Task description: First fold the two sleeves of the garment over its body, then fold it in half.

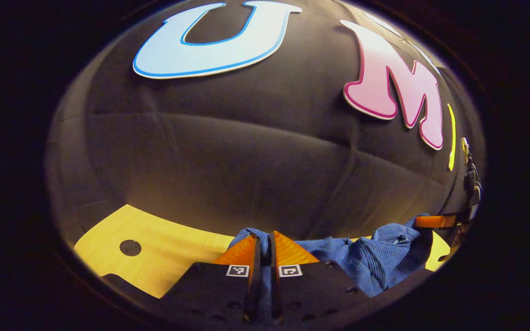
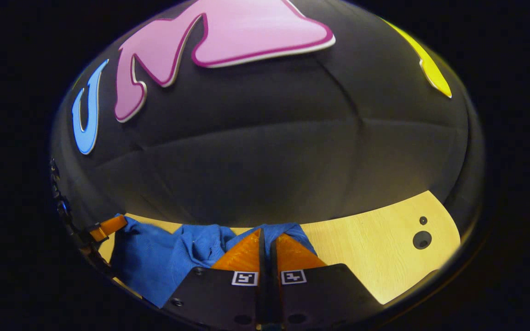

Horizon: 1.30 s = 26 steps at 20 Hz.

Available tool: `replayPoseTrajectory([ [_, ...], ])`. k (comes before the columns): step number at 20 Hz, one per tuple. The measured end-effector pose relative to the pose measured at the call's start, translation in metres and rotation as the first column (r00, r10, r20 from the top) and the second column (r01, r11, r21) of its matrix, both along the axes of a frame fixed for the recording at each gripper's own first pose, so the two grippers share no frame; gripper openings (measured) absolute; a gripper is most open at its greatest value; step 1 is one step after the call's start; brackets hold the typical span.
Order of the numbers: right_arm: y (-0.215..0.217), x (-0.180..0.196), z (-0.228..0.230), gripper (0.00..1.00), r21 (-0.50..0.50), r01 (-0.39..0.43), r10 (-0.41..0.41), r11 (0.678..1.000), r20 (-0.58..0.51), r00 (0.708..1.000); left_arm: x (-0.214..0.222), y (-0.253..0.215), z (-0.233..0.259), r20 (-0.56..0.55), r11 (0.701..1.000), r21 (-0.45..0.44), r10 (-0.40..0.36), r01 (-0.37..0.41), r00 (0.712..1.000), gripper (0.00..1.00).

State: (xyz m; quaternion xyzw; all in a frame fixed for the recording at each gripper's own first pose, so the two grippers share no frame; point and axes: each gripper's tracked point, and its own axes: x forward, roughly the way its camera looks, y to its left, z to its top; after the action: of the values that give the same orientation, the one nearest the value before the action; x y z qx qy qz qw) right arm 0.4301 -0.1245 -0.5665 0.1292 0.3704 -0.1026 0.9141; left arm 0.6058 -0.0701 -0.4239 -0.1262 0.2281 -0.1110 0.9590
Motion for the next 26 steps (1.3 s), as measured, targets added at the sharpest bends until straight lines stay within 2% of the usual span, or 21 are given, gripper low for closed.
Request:
replayPoseTrajectory([
  [1, 0.002, -0.005, -0.005, 0.12, -0.010, -0.012, 0.012, 1.000, -0.013, 1.000, -0.001, -0.002, -0.009, -0.028, 1.000, -0.002, 0.020, -0.020, 0.999, 0.32],
  [3, 0.004, -0.010, -0.010, 0.38, -0.057, -0.057, 0.056, 0.997, -0.028, 0.998, -0.015, 0.002, -0.017, -0.077, 0.999, -0.005, 0.050, -0.051, 0.996, 0.82],
  [4, 0.003, -0.009, -0.009, 0.58, -0.087, -0.077, 0.076, 0.993, -0.019, 0.997, -0.025, 0.003, -0.020, -0.122, 0.998, -0.007, 0.057, -0.058, 0.991, 0.82],
  [6, 0.003, -0.015, 0.005, 0.99, -0.131, -0.084, 0.085, 0.988, 0.000, 0.996, -0.041, 0.006, -0.011, -0.137, 0.995, -0.022, 0.092, -0.096, 0.986, 0.84],
  [8, 0.007, -0.023, 0.029, 0.99, -0.154, -0.063, 0.072, 0.986, 0.054, 0.996, -0.054, 0.012, 0.005, -0.099, 0.992, -0.017, 0.124, -0.127, 0.987, 0.84],
  [11, 0.002, -0.046, 0.070, 1.00, -0.226, -0.009, 0.041, 0.974, 0.136, 0.990, -0.083, 0.014, 0.036, -0.023, 0.991, -0.030, 0.132, -0.132, 0.991, 0.84],
  [13, 0.005, -0.065, 0.098, 0.98, -0.270, 0.015, 0.038, 0.963, 0.190, 0.981, -0.106, 0.009, 0.062, 0.042, 0.994, -0.040, 0.106, -0.104, 0.994, 0.82],
  [14, 0.008, -0.076, 0.109, 1.00, -0.289, 0.026, 0.039, 0.957, 0.218, 0.975, -0.120, 0.006, 0.076, 0.077, 0.995, -0.033, 0.096, -0.094, 0.992, 0.85],
  [16, 0.021, -0.098, 0.143, 1.00, -0.292, 0.051, 0.036, 0.955, 0.285, 0.958, -0.149, 0.003, 0.108, 0.140, 0.997, -0.022, 0.074, -0.072, 0.987, 0.84],
  [19, 0.043, -0.139, 0.198, 0.99, -0.281, 0.080, 0.027, 0.956, 0.358, 0.933, -0.198, 0.001, 0.164, 0.215, 0.995, -0.082, 0.069, -0.052, 0.974, 0.84],
  [20, 0.049, -0.156, 0.217, 0.96, -0.291, 0.081, 0.036, 0.953, 0.375, 0.926, -0.212, 0.004, 0.187, 0.260, 0.994, -0.100, 0.078, -0.053, 0.962, 0.84],
  [21, 0.056, -0.169, 0.236, 0.99, -0.302, 0.086, 0.046, 0.949, 0.405, 0.913, -0.226, 0.012, 0.213, 0.320, 0.994, -0.098, 0.084, -0.055, 0.944, 0.83],
  [22, 0.062, -0.179, 0.256, 0.96, -0.315, 0.081, 0.069, 0.946, 0.439, 0.896, -0.243, 0.022, 0.232, 0.363, 0.993, -0.094, 0.097, -0.067, 0.927, 0.80],
  [23, 0.071, -0.192, 0.269, 0.96, -0.311, 0.082, 0.071, 0.947, 0.450, 0.890, -0.260, 0.031, 0.252, 0.406, 0.992, -0.103, 0.109, -0.073, 0.907, 0.82],
  [25, 0.093, -0.217, 0.287, 0.94, -0.286, 0.052, 0.084, 0.957, 0.441, 0.894, -0.294, 0.045, 0.284, 0.460, 0.984, -0.166, 0.138, -0.067, 0.877, 0.81],
  [26, 0.102, -0.230, 0.296, 0.98, -0.282, 0.039, 0.090, 0.959, 0.430, 0.899, -0.313, 0.056, 0.291, 0.471, 0.979, -0.191, 0.159, -0.075, 0.868, 0.81],
])
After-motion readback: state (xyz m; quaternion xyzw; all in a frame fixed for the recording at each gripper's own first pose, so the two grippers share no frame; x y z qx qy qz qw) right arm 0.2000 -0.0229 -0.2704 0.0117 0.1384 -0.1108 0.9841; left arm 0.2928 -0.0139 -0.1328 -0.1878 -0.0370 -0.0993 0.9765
